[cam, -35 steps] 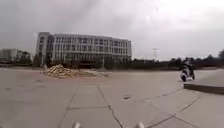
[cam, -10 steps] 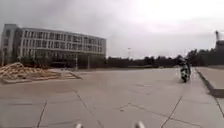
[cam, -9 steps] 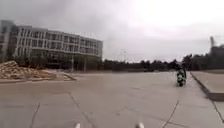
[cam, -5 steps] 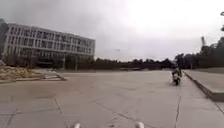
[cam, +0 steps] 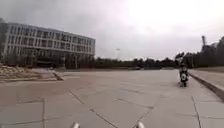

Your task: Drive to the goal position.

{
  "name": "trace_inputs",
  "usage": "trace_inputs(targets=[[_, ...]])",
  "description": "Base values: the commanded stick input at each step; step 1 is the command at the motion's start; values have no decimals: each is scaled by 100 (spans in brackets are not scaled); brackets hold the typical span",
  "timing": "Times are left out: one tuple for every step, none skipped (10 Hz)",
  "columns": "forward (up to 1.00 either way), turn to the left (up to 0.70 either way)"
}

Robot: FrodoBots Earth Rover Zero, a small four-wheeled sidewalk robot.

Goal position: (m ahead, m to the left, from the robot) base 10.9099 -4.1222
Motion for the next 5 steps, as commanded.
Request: trace_inputs(targets=[[85,0],[85,0],[85,0],[85,0],[85,0]])
